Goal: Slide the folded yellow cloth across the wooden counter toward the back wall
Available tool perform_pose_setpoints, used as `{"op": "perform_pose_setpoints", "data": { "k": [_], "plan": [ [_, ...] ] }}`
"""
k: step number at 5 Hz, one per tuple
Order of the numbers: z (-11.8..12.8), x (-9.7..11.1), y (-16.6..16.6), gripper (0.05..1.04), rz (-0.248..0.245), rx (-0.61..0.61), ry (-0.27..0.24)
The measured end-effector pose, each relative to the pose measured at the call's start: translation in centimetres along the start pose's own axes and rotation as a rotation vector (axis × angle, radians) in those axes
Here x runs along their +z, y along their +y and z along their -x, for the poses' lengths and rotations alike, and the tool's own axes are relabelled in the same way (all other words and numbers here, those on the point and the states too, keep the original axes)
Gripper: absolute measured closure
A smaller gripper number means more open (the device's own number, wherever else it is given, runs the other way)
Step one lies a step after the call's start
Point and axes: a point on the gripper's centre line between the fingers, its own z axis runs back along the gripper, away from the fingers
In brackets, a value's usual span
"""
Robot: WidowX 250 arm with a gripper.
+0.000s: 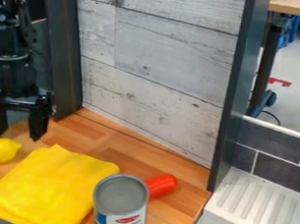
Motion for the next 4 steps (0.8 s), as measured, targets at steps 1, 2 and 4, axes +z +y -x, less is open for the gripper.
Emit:
{"op": "perform_pose_setpoints", "data": {
  "k": [1,2,4],
  "plan": [
    [0.1,-0.8,0.0,0.083,0.002,-0.002,0.024],
    [-0.1,-2.3,-0.6,0.083,0.004,-0.066,0.033],
    [0.9,-6.8,-2.1,0.083,0.075,-0.293,0.107]
  ]
}}
